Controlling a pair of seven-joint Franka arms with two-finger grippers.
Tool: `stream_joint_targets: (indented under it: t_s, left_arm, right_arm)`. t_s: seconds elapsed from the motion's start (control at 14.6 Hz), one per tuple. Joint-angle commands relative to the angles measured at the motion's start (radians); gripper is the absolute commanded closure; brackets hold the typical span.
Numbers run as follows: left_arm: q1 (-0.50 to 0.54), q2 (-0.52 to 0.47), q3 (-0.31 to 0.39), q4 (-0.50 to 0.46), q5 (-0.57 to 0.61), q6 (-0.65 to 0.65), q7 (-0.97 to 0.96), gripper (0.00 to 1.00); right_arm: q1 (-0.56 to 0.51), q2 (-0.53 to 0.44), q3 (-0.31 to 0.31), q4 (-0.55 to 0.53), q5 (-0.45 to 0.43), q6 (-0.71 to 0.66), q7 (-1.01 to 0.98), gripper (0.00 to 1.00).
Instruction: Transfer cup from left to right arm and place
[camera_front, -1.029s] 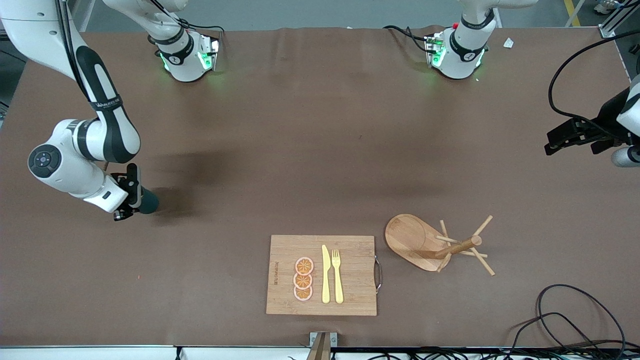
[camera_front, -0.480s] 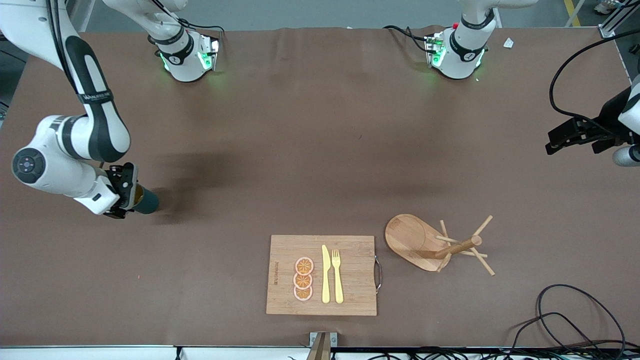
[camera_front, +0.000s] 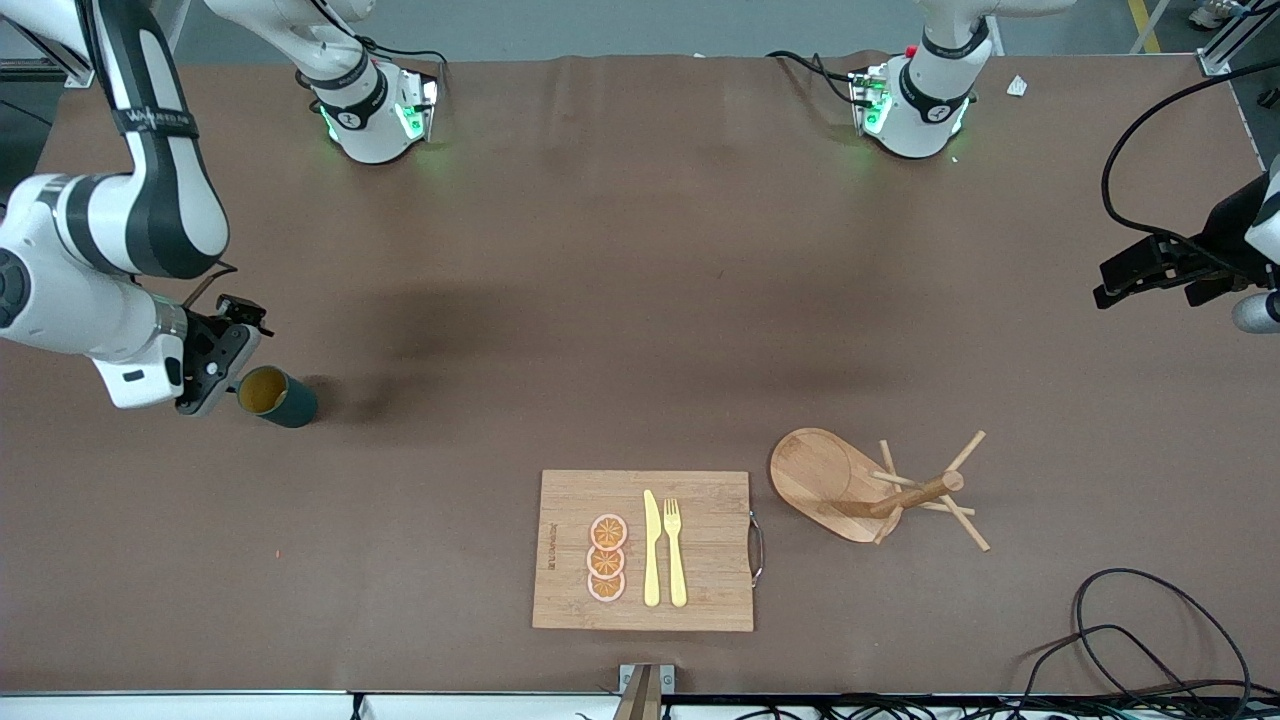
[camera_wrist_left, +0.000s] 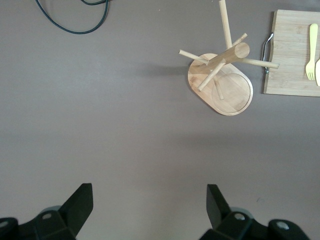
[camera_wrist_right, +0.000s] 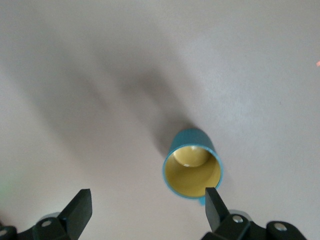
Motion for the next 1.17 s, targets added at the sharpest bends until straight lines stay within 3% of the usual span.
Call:
stream_joint_targets:
  t_s: [0.0, 0.41, 0.75, 1.1]
  left_arm:
    - [0.003, -0.008, 0.004, 0.003, -0.010, -0.005, 0.023, 0.00]
    - [0.004, -0.005, 0.004, 0.003, -0.007, 0.019, 0.035, 0.00]
    - [0.004, -0.005, 0.006, 0.003, -0.005, 0.019, 0.045, 0.00]
    - [0.006, -0.003, 0.006, 0.003, -0.005, 0.021, 0.049, 0.00]
  right_arm:
    - [-0.003, -0.006, -0.004, 0.099, 0.009, -0.145, 0.170, 0.00]
    - [-0.012, -0.013, -0.009, 0.264, -0.002, -0.359, 0.554, 0.00]
    - [-0.012, -0.092, -0.009, 0.279, -0.007, -0.439, 0.900, 0.00]
    - [-0.009, -0.107, -0.004, 0.395, -0.039, -0.546, 0.966, 0.00]
